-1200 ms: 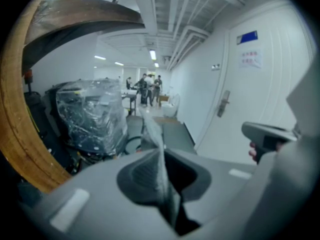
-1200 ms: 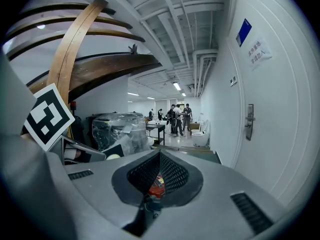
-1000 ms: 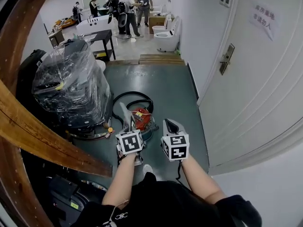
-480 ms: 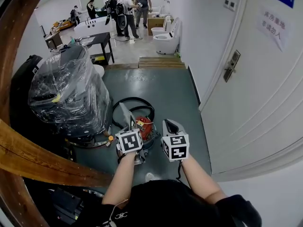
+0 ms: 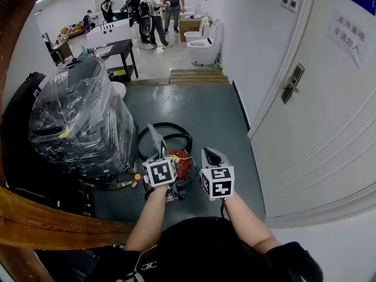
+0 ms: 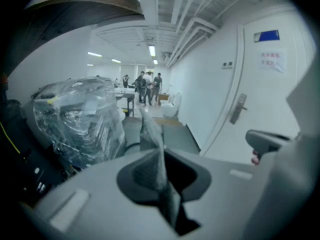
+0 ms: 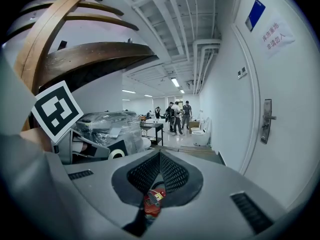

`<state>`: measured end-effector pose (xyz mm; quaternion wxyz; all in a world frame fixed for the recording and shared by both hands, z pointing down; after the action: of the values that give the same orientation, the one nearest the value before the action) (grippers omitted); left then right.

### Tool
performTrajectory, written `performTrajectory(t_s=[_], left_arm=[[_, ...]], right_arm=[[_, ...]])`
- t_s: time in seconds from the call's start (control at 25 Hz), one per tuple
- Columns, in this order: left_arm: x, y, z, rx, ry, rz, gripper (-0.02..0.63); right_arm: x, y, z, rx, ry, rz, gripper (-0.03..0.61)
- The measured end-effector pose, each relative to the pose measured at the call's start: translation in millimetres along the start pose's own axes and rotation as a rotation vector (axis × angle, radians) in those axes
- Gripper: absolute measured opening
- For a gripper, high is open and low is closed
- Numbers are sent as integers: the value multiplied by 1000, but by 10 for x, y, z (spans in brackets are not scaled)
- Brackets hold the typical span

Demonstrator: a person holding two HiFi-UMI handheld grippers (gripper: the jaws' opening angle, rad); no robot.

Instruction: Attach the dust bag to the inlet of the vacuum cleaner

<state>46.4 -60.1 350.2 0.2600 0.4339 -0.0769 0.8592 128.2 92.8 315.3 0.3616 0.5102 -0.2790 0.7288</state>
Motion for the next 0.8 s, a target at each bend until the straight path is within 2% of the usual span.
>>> performTrajectory(t_s=[0.2,0.48,0.64,0.8], left_arm=[[-25,38,150,18,18,1,29],[178,181,285,6,70,-51,29],[310,388,324,-39,94,-92,29],[372,663,430,-125,105,-174,29]], right_arm=[[11,9,184,-1,22,-5,-5],[129,58,398,-25,61,-27,-5],[212,150,673,-81,98,-28,-5],[240,236,984,-180,115,-93,-5]])
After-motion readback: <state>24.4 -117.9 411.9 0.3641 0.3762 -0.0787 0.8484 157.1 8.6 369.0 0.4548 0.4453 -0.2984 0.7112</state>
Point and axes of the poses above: the fingertips, and each gripper's own axes: z forward along the fingers, y to its left, x out of its underside, the point moved 2 cm from there along -z, backward along the fingers
